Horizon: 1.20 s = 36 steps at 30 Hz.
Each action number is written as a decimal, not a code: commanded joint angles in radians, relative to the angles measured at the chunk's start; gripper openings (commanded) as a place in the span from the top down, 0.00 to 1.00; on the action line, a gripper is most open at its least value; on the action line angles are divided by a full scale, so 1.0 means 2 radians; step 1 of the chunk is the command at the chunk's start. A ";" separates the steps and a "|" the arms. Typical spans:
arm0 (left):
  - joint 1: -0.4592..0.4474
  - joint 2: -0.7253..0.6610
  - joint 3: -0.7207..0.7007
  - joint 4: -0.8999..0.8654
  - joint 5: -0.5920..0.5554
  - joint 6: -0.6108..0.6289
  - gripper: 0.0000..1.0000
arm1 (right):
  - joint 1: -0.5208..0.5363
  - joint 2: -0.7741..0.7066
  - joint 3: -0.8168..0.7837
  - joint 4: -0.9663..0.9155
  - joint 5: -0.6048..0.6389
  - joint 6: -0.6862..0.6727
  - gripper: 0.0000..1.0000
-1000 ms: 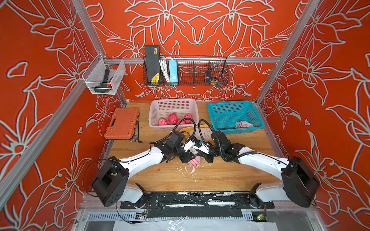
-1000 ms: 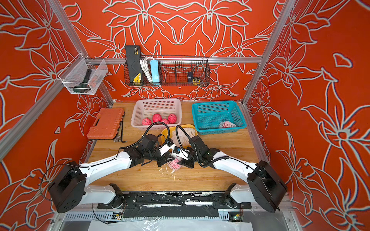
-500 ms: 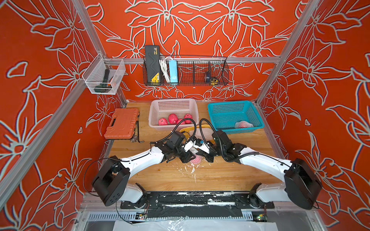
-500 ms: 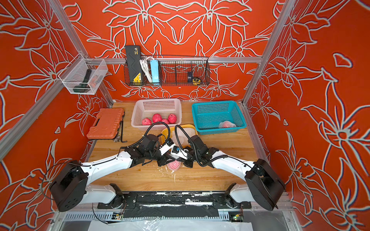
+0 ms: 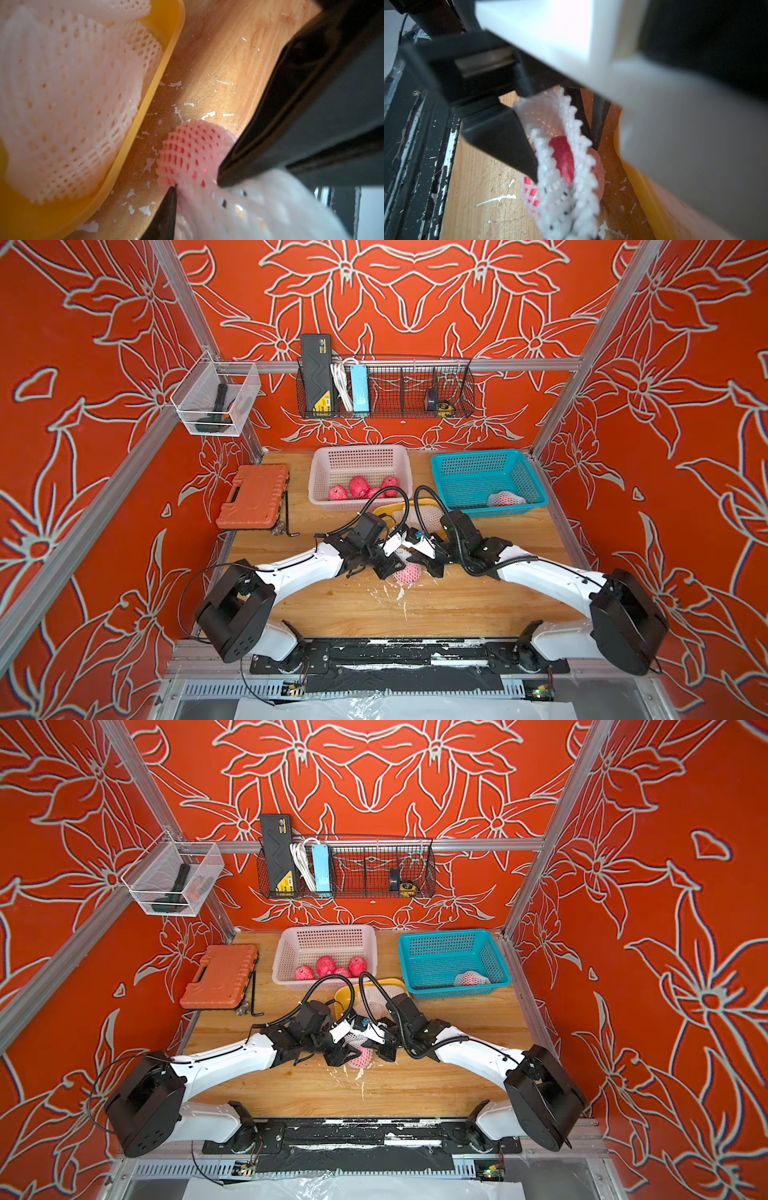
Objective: Remove foam nets from apples
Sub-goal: Remove the foam net from the apple.
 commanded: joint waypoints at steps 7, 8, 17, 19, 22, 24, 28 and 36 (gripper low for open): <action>-0.003 0.026 0.033 -0.011 0.053 0.009 0.64 | -0.001 -0.007 0.024 -0.059 -0.007 -0.006 0.89; -0.003 0.030 0.036 -0.012 0.056 0.009 0.65 | -0.001 -0.007 0.020 -0.056 -0.001 -0.005 0.87; -0.002 0.051 0.045 -0.010 0.059 0.007 0.72 | -0.005 -0.008 -0.005 -0.043 0.040 -0.002 0.61; 0.000 0.048 0.046 -0.007 0.058 0.006 0.73 | -0.008 -0.010 -0.009 -0.040 0.040 -0.001 0.59; 0.000 0.048 0.052 -0.007 0.054 0.003 0.75 | -0.010 -0.008 -0.008 -0.037 0.034 -0.001 0.59; 0.000 0.048 0.056 -0.008 0.054 0.003 0.76 | -0.011 -0.002 -0.004 -0.038 0.028 0.000 0.63; 0.000 0.048 0.059 -0.011 0.051 0.006 0.79 | -0.012 0.008 0.004 -0.032 0.017 0.002 0.73; 0.000 0.037 0.061 -0.018 0.040 0.005 0.81 | -0.012 0.013 0.014 -0.021 0.003 0.004 0.91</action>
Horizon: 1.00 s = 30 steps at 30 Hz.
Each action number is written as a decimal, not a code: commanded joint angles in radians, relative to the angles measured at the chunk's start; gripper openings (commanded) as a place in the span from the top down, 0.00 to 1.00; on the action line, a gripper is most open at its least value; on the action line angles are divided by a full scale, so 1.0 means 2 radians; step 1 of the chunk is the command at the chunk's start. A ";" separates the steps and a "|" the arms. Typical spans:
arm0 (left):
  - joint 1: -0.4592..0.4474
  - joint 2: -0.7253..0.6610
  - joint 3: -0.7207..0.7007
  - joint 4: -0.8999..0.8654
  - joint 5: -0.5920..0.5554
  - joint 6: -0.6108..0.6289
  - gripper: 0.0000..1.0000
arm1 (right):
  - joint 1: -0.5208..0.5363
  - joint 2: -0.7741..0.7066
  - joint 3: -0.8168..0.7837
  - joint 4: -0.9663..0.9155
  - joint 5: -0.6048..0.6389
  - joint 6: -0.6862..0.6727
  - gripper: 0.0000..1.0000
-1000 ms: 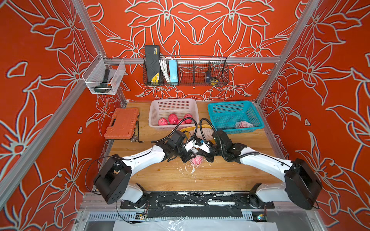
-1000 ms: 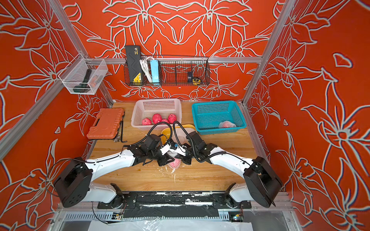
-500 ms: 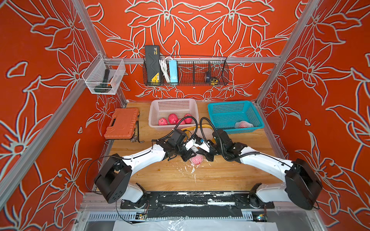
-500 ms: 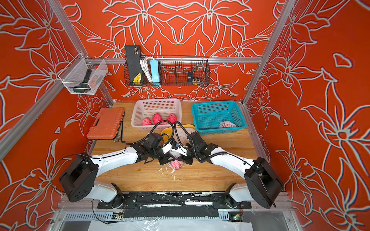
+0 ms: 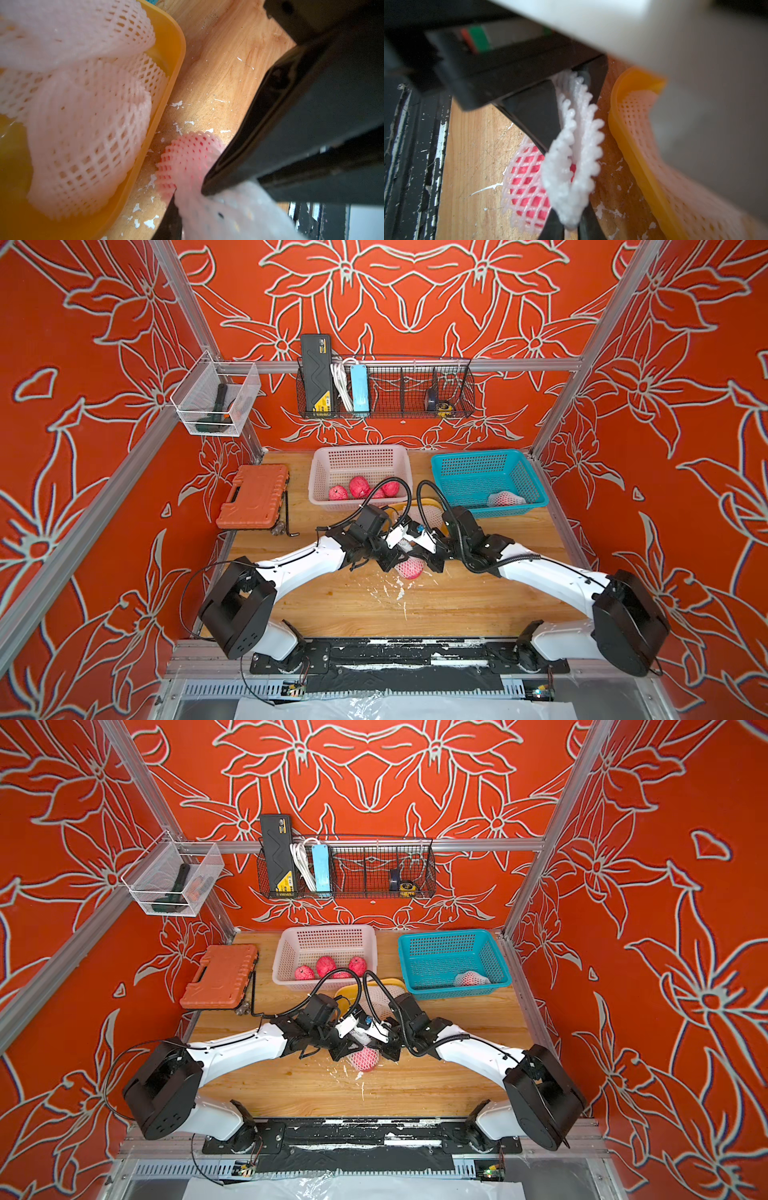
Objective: Remove foam nets from apples
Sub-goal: Remove the foam net from the apple.
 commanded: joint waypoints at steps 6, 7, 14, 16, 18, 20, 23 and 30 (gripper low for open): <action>-0.006 -0.019 0.020 -0.002 -0.002 0.015 0.76 | 0.001 0.005 0.011 0.014 -0.014 0.005 0.95; -0.006 -0.019 0.021 -0.004 -0.002 0.015 0.75 | 0.001 0.005 0.012 0.015 -0.014 0.005 0.96; -0.006 -0.035 0.021 -0.009 -0.011 0.013 0.71 | 0.001 -0.005 0.007 0.029 -0.012 0.011 1.00; -0.006 -0.038 0.020 -0.012 -0.018 0.013 0.60 | 0.001 -0.009 0.006 0.033 -0.009 0.015 1.00; -0.006 -0.042 0.019 -0.014 -0.026 0.012 0.52 | 0.000 -0.010 0.006 0.038 -0.008 0.018 1.00; -0.006 -0.045 0.017 -0.013 -0.029 0.012 0.48 | 0.000 -0.007 0.009 0.036 -0.007 0.020 1.00; -0.006 -0.043 0.012 -0.014 -0.036 0.012 0.47 | -0.001 -0.004 0.014 0.031 -0.008 0.021 1.00; 0.000 -0.031 0.002 -0.012 -0.032 0.006 0.47 | -0.005 -0.023 0.008 0.042 -0.013 0.031 1.00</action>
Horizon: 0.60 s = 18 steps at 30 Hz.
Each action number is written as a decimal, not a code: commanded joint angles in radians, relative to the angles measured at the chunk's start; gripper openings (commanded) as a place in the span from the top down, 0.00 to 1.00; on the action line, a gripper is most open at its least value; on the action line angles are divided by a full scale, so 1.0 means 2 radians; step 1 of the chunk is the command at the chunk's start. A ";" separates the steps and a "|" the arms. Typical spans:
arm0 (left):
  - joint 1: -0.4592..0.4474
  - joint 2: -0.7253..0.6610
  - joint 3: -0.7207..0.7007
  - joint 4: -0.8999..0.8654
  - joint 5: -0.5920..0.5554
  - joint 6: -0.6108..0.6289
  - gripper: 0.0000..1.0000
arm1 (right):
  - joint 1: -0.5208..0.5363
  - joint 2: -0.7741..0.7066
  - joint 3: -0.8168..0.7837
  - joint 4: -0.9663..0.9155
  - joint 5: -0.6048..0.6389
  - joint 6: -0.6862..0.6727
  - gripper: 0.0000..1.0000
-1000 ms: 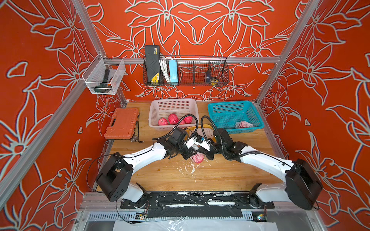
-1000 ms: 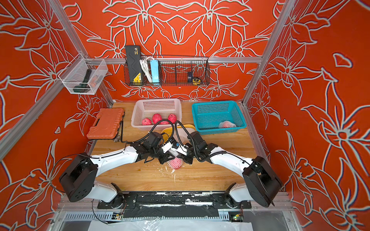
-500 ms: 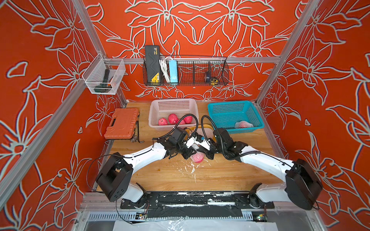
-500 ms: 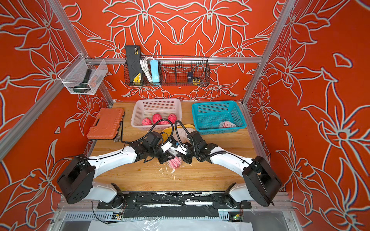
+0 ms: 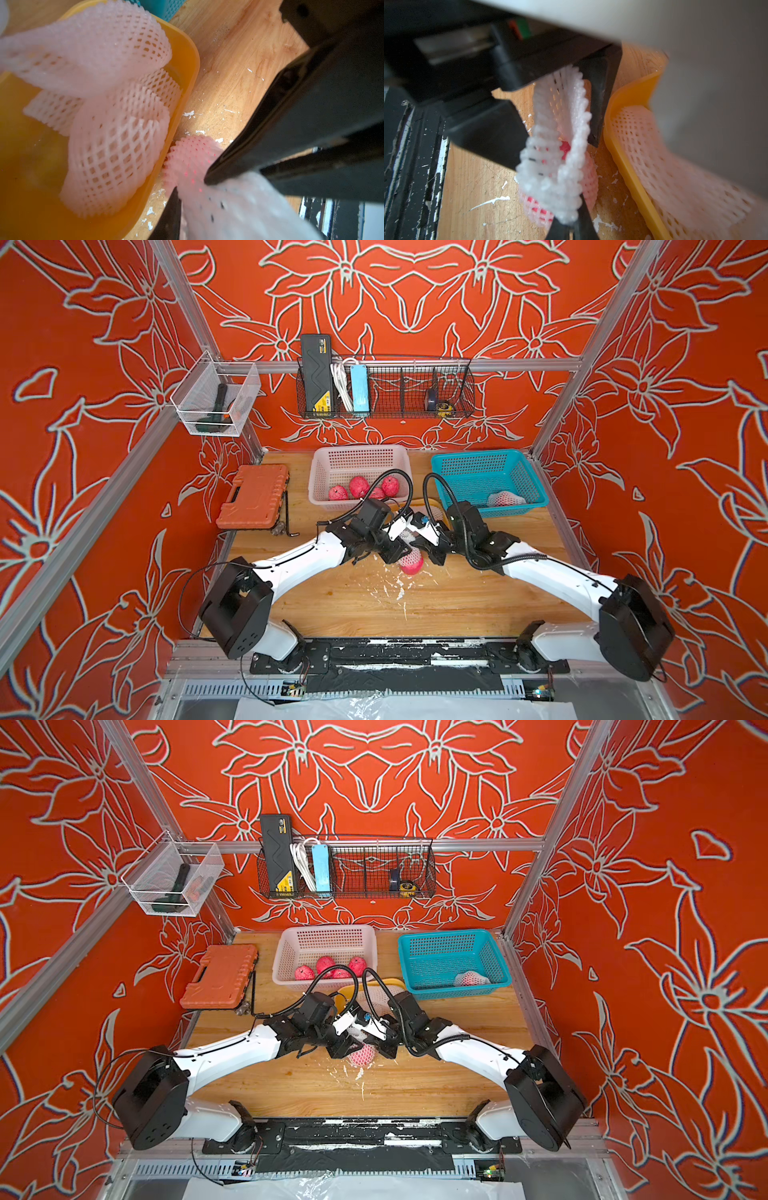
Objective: Remove foam nets from apples
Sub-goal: Remove the foam net from the apple.
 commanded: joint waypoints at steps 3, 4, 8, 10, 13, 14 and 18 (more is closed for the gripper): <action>0.001 0.010 -0.001 0.006 0.017 0.004 0.49 | -0.006 -0.021 0.008 0.013 -0.020 0.012 1.00; 0.001 0.013 0.001 0.007 0.020 0.004 0.51 | -0.006 -0.021 0.010 0.012 -0.022 0.012 1.00; 0.001 0.026 0.013 0.001 0.027 0.005 0.61 | -0.006 -0.014 0.015 0.006 -0.025 0.010 0.98; 0.001 0.027 0.017 -0.002 0.032 0.006 0.68 | -0.006 -0.013 0.017 0.003 -0.024 0.010 0.97; 0.001 0.018 0.021 -0.003 0.038 0.007 0.74 | -0.006 -0.016 0.017 0.001 -0.021 0.011 0.96; 0.001 0.014 0.022 -0.005 0.040 0.008 0.75 | -0.006 -0.018 0.017 0.000 -0.019 0.012 0.96; 0.001 0.002 0.024 -0.006 0.042 0.011 0.76 | -0.006 -0.024 0.013 0.003 -0.011 0.015 0.94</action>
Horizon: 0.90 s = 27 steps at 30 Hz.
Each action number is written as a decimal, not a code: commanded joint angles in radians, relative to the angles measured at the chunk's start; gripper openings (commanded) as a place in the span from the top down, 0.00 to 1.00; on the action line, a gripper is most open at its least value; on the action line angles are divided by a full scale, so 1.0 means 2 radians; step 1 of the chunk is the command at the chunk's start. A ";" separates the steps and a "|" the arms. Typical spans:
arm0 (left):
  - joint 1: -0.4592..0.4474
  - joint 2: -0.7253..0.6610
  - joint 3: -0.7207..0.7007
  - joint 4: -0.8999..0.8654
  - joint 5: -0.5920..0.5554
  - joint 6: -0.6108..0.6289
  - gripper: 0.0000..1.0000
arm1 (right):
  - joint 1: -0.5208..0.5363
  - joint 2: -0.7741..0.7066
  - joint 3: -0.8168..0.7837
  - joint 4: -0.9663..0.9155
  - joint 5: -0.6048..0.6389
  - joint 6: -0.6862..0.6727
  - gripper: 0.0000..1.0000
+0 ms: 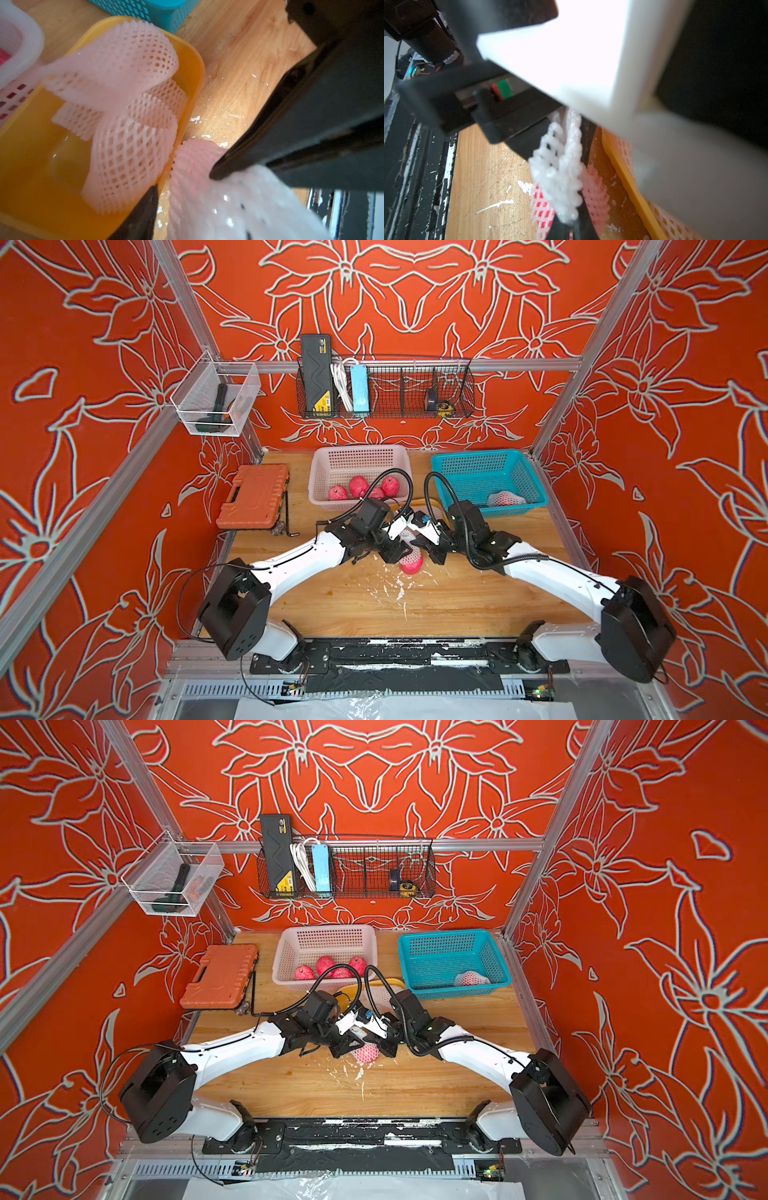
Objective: Remove foam nets from apples
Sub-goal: Remove the foam net from the apple, then place the foam net into the storage box.
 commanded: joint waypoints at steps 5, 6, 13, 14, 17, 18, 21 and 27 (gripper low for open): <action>0.001 0.005 0.023 -0.010 0.003 0.012 0.76 | -0.006 -0.004 0.019 0.002 0.018 0.010 0.93; 0.001 0.012 0.028 -0.014 0.003 0.011 0.76 | -0.007 -0.002 0.023 -0.001 0.021 0.012 0.93; 0.001 0.014 0.041 -0.024 0.013 0.005 0.80 | -0.012 -0.010 0.028 0.004 0.021 0.027 0.92; 0.001 0.012 0.041 -0.024 0.011 0.005 0.80 | -0.013 -0.010 0.029 0.003 0.023 0.026 0.92; 0.001 0.010 0.041 -0.021 -0.003 0.002 0.80 | -0.015 -0.008 0.029 0.001 0.031 0.026 0.92; 0.001 0.012 0.042 -0.021 -0.008 0.002 0.80 | -0.016 -0.007 0.031 0.000 0.034 0.025 0.92; 0.001 0.017 0.051 -0.022 -0.020 0.000 0.80 | -0.018 -0.006 0.033 0.000 0.048 0.029 0.92; 0.001 0.020 0.066 -0.028 -0.024 -0.001 0.78 | -0.025 -0.015 0.036 0.011 0.050 0.036 0.92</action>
